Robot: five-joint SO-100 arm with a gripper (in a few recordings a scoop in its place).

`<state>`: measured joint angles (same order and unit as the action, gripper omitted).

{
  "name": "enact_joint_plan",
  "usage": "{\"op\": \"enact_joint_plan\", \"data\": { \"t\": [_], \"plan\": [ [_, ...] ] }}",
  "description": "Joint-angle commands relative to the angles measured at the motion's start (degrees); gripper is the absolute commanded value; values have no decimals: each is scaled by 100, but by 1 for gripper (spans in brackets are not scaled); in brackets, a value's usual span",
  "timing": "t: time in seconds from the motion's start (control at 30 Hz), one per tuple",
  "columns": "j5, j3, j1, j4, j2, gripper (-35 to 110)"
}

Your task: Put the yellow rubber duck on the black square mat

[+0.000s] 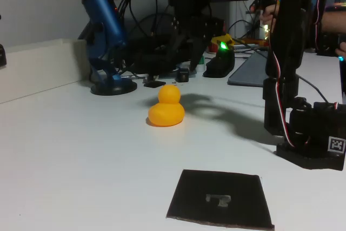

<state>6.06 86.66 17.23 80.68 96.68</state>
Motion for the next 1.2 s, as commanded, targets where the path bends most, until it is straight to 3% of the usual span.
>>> {"op": "enact_joint_plan", "data": {
  "t": [0.0, 1.17],
  "plan": [
    [26, -396, -9, -246, 70, 32],
    [79, -422, -62, -562, -1582, 32]
  ]
}}
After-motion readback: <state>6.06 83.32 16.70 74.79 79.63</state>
